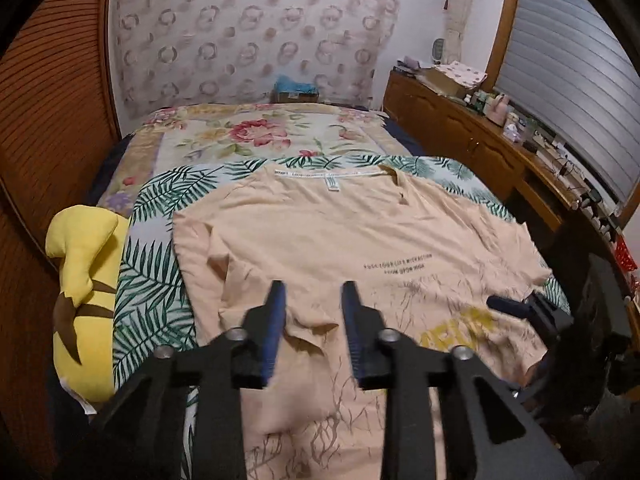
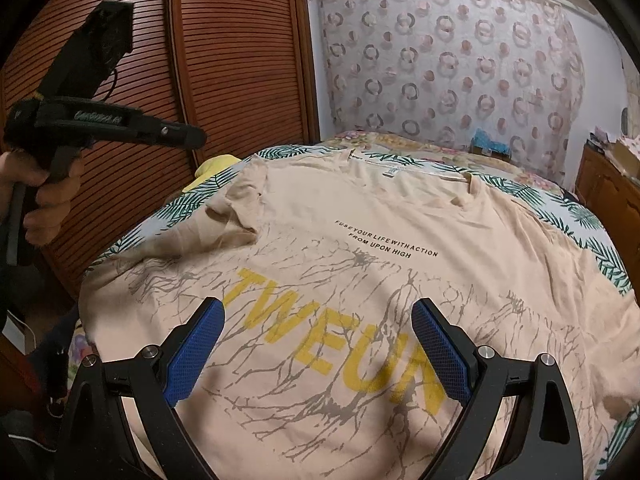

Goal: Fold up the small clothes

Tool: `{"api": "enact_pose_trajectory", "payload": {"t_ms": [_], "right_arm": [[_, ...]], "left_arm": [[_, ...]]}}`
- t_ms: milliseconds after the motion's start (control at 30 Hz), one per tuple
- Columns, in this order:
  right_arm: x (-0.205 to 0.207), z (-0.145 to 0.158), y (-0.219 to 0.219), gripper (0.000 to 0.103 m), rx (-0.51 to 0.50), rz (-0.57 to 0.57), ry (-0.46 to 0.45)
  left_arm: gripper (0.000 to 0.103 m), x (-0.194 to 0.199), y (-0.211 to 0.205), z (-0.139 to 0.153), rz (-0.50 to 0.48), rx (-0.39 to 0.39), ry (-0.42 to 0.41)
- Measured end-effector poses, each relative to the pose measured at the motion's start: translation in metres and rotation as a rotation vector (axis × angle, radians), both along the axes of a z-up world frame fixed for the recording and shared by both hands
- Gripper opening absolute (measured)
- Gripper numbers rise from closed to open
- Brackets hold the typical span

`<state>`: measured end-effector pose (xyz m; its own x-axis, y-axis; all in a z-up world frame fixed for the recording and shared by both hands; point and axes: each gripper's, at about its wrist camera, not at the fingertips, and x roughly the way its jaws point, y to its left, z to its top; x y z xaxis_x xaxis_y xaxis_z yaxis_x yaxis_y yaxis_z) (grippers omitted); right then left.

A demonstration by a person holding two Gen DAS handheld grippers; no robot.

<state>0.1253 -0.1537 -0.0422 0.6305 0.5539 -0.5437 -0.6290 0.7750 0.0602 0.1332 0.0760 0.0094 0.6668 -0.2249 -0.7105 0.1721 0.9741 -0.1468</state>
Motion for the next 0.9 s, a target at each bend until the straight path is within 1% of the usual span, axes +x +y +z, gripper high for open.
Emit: {"api": "enact_pose_trajectory", "payload": {"t_ms": [33,100,167,233,367,467,500,567,633,667,700,733,833,900], "right_arm": [[0.000,0.000,-0.001,0.095,0.003,0.000,0.003],[0.000,0.001,-0.002,0.095,0.008,-0.002,0.008],[0.000,0.002,-0.002,0.095,0.008,-0.003,0.008],[0.002,0.004,-0.003,0.095,0.005,-0.002,0.008],[0.003,0.010,0.000,0.095,0.012,0.020,0.014],[0.007,0.015,0.007,0.092,0.015,0.046,0.016],[0.009,0.017,0.010,0.091,0.015,0.055,0.005],[0.012,0.022,0.018,0.091,0.008,0.072,-0.005],[0.016,0.026,0.028,0.088,0.000,0.096,-0.009],[0.020,0.028,0.033,0.087,-0.004,0.107,-0.010],[0.024,0.029,0.039,0.084,-0.011,0.118,-0.010],[0.028,0.030,0.044,0.081,-0.019,0.126,-0.010],[0.041,0.032,0.061,0.075,-0.036,0.157,-0.007],[0.052,0.032,0.073,0.074,-0.037,0.183,0.005]], "left_arm": [[0.034,-0.001,-0.001,-0.002,0.004,0.008,0.003],[0.047,-0.006,0.005,-0.010,0.023,0.034,0.015],[0.048,-0.009,0.018,-0.024,0.053,0.066,0.046],[0.049,-0.009,0.029,-0.043,0.086,0.076,0.098],[0.049,-0.013,0.053,-0.076,0.143,0.118,0.162],[0.049,-0.016,0.067,-0.090,0.170,0.099,0.184],[0.050,-0.018,0.069,-0.093,0.173,0.095,0.185],[0.055,-0.022,0.067,-0.094,0.167,0.098,0.162],[0.066,-0.024,0.063,-0.095,0.163,0.109,0.155],[0.076,-0.025,0.061,-0.097,0.170,0.120,0.154],[0.080,-0.024,0.061,-0.096,0.186,0.126,0.148],[0.080,-0.027,0.062,-0.097,0.206,0.113,0.140],[0.082,-0.024,0.064,-0.099,0.225,0.112,0.128],[0.085,-0.028,0.064,-0.100,0.257,0.113,0.113]]}}
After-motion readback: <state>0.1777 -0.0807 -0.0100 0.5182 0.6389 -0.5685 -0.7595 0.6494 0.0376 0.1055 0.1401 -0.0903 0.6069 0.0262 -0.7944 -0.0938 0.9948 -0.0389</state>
